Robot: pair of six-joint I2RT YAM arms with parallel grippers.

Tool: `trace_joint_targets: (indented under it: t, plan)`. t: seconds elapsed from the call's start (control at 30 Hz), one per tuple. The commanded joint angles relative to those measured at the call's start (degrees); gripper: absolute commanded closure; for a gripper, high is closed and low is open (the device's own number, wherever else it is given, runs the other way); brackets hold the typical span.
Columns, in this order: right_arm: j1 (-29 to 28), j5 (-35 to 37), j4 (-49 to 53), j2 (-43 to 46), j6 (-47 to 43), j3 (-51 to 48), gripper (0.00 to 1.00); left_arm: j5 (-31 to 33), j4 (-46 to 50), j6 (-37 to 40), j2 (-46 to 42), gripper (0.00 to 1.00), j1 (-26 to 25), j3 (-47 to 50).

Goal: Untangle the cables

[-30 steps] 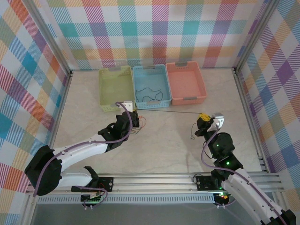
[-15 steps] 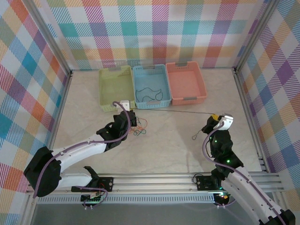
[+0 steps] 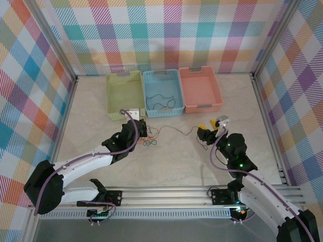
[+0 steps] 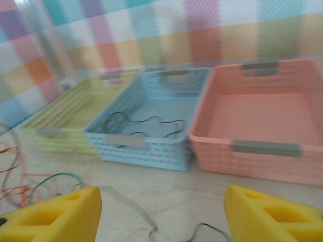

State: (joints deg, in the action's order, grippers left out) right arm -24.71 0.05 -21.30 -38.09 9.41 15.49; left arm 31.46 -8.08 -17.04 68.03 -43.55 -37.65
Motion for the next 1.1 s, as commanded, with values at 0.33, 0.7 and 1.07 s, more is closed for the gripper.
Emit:
trace_joint_targets:
  t: [0.33, 0.7, 1.07]
  plan:
    - [-3.59, -29.28, -14.38, -15.07, -2.25, 4.77, 0.36, -22.18, -6.83, 5.39, -1.48, 0.93, -0.19, 0.49]
    - [-8.42, -30.9, -18.12, -22.86, -5.54, 6.91, 0.33, -30.35, -9.27, 7.71, -2.82, 0.93, -2.54, 0.73]
    - [-10.67, -31.45, -20.84, -28.41, -7.39, 8.06, 0.31, -38.68, -10.2, 9.54, -1.11, 0.93, -4.49, -0.56]
